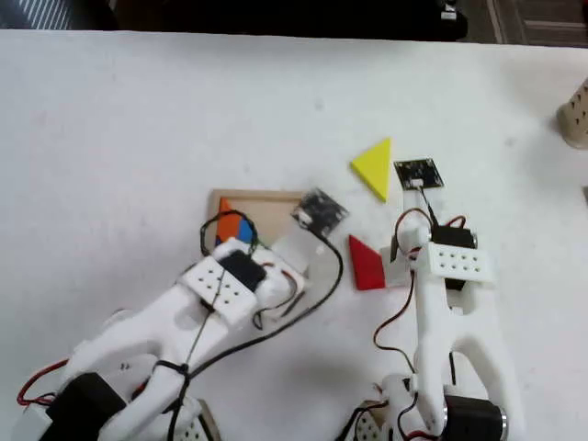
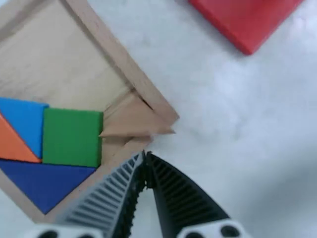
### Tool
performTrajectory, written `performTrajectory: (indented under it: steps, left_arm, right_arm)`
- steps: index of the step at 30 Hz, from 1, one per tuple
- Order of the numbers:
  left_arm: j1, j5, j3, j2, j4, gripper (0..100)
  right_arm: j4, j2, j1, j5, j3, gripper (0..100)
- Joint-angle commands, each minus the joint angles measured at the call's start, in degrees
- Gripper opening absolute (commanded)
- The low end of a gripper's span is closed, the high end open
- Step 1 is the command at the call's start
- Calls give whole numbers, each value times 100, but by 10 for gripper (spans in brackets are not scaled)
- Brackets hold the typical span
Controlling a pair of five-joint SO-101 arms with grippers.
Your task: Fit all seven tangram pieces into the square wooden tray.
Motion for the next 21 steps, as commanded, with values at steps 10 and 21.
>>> performTrajectory:
  steps: [10, 21]
  left_arm:
    - [444, -193, -193, 426, -659, 24]
    - [251, -193, -879, 1209, -870, 24]
  right_arm:
    - [-207, -242, -92, 0, 88, 17]
    - [-207, -242, -92, 0, 88, 17]
